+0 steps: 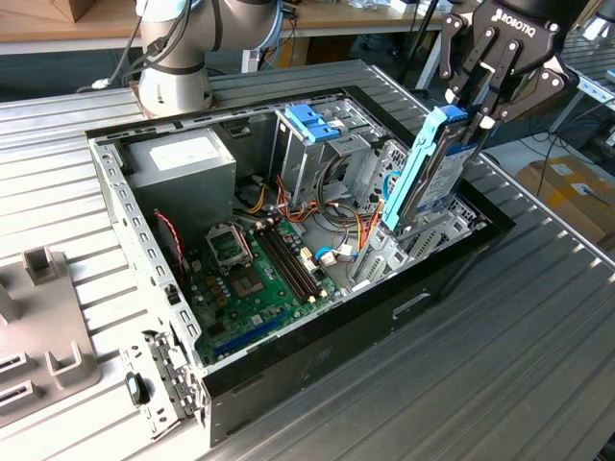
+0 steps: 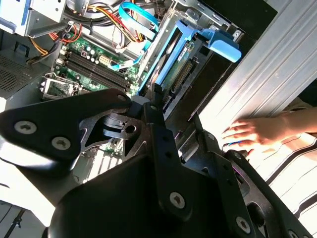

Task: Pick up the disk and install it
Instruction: 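Insert the disk into the insertion slot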

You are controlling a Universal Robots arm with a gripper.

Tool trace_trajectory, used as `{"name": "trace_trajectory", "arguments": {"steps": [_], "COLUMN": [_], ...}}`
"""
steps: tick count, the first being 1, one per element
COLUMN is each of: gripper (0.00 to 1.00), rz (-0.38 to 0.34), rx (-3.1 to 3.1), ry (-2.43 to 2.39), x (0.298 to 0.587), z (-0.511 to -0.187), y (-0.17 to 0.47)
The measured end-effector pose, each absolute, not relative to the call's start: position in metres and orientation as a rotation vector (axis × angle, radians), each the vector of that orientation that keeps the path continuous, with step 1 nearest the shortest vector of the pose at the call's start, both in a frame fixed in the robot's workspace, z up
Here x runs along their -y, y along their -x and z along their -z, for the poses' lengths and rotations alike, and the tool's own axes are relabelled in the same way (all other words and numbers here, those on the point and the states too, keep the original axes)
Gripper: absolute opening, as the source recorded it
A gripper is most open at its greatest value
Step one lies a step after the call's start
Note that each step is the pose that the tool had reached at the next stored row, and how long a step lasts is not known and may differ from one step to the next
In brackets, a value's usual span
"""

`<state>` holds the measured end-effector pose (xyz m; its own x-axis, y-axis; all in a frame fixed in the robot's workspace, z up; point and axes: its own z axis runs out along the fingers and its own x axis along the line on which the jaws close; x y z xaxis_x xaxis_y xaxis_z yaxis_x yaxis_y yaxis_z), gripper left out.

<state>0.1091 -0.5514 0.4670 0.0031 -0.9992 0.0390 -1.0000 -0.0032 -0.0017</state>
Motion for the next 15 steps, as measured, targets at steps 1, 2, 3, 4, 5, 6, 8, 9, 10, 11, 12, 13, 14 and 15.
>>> {"name": "trace_trajectory", "arguments": {"steps": [1, 2, 3, 4, 5, 6, 8, 9, 10, 11, 12, 13, 14, 15], "gripper": [0.35, 0.35, 0.35, 0.35, 0.35, 0.35, 0.35, 0.35, 0.35, 0.35, 0.35, 0.35, 0.35, 0.35], "rz": [-0.045, -0.045, -0.045, -0.045, -0.046, -0.046, -0.046, -0.046, -0.046, -0.047, -0.047, -0.047, -0.047, -0.047], "rx": [2.199, 2.199, 2.199, 2.199, 2.198, 2.198, 2.198, 2.198, 2.198, 2.198, 2.198, 2.198, 2.198, 2.198], "ry": [-2.206, -2.206, -2.206, -2.206, -2.206, -2.206, -2.205, -2.205, -2.206, -2.205, -2.205, -2.205, -2.205, -2.205], "x": [0.5514, 0.5514, 0.5514, 0.5514, 0.5514, 0.5514, 0.5514, 0.5514, 0.5514, 0.5514, 0.5514, 0.5514, 0.5514, 0.5514], "z": [-0.4669, -0.4668, -0.4665, -0.4657, -0.4652, -0.4652, -0.4652, -0.4649, -0.4645, -0.4633, -0.4618, -0.461, -0.4605, -0.4597], "y": [-0.1092, -0.1093, -0.1094, -0.1096, -0.1097, -0.1097, -0.1097, -0.1097, -0.1098, -0.1098, -0.1098, -0.1103, -0.1106, -0.1109]}}
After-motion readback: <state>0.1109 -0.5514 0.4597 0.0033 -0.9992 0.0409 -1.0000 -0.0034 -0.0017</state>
